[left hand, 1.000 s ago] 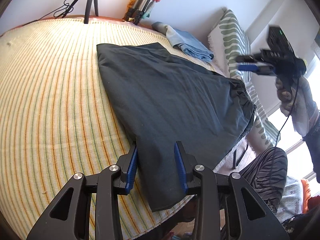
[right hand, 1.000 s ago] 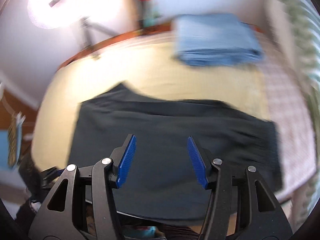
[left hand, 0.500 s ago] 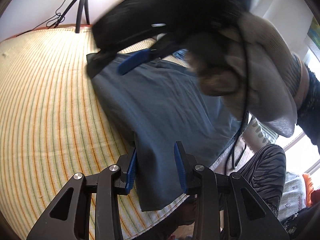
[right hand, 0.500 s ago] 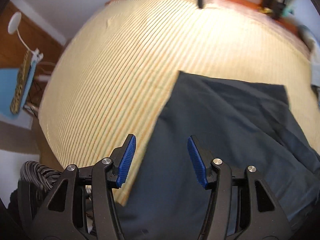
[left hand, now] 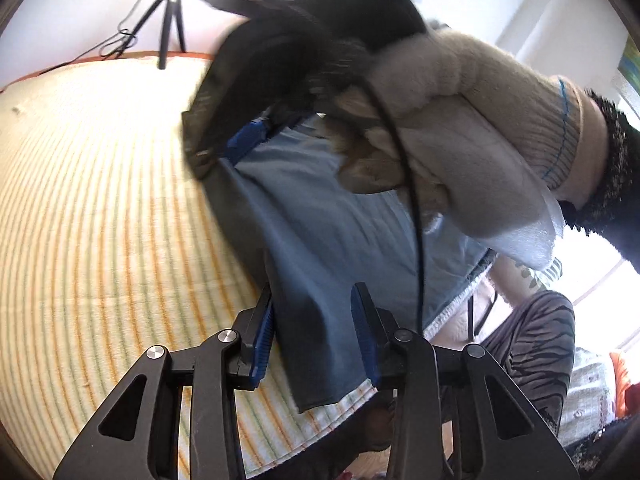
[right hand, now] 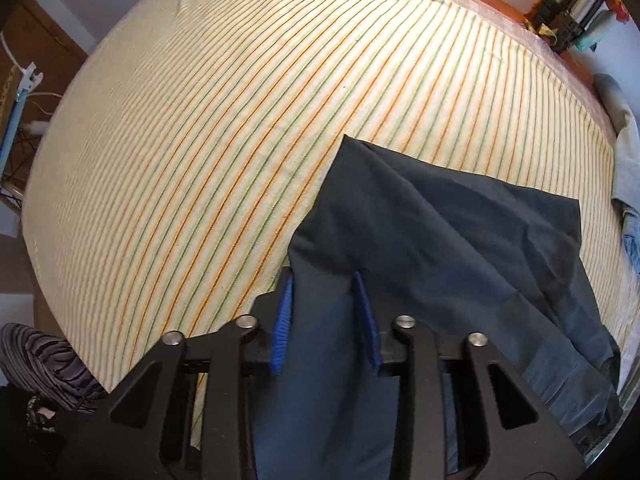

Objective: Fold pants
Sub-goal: 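Close the right tool on the edge of the dark trousers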

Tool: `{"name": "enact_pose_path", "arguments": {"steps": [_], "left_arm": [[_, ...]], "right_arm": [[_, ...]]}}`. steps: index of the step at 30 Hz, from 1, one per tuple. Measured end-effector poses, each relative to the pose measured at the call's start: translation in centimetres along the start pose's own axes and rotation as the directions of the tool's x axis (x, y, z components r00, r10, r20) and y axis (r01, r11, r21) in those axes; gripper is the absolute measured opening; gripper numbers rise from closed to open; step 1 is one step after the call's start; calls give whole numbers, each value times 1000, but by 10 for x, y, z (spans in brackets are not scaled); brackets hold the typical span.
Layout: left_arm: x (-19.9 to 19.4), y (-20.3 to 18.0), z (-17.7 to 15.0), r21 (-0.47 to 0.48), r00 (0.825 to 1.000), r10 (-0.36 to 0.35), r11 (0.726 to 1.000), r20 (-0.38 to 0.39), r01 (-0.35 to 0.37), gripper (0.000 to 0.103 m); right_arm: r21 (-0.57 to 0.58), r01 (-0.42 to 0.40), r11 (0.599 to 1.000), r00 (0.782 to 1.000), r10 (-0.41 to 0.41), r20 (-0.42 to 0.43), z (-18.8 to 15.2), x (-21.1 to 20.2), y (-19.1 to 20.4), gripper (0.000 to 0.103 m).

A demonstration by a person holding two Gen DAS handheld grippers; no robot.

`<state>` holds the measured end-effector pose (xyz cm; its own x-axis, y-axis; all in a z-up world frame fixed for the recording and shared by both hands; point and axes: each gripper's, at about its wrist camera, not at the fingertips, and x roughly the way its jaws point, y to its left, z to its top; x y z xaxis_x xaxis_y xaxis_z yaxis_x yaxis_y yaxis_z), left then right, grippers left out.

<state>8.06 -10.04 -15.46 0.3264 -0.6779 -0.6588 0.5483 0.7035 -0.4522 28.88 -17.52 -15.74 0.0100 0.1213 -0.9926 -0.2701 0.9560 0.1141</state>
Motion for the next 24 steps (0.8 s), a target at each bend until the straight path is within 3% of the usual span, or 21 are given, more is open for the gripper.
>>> {"name": "enact_pose_path", "arguments": {"steps": [1, 3, 8, 10, 12, 16, 18, 20, 24], "left_arm": [[-1, 2, 0, -3, 1000, 10, 1000, 8, -10, 38], [-2, 4, -1, -13, 999, 33, 999, 22, -33, 52], [16, 9, -2, -87, 999, -19, 996, -25, 17, 53], [19, 6, -3, -82, 999, -37, 996, -25, 35, 46], [18, 1, -2, -53, 999, -43, 998, -18, 42, 11], [18, -14, -2, 8, 999, -40, 999, 9, 40, 10], [16, -20, -1, 27, 999, -42, 999, 23, 41, 9], [17, -25, 0, 43, 999, -45, 998, 29, 44, 9], [16, -30, -1, 77, 998, -47, 996, 36, 44, 9]], "right_arm": [[15, -22, 1000, 1000, 21, 6, -1, -2, -4, 15], [37, -57, 998, 998, 56, 24, -6, -5, -10, 10], [75, -121, 990, 991, 116, 68, -14, -13, -25, 6], [84, -144, 986, 987, 137, 82, -18, -18, -30, 6], [89, -162, 983, 985, 155, 81, -18, -21, -35, 6], [86, -168, 982, 985, 162, 66, -17, -24, -36, 6], [89, -160, 983, 986, 156, 52, -16, -26, -32, 18], [85, -146, 986, 989, 143, 46, -1, -21, -34, 45], [62, -104, 993, 994, 102, 35, 9, -18, -22, 46]]}}
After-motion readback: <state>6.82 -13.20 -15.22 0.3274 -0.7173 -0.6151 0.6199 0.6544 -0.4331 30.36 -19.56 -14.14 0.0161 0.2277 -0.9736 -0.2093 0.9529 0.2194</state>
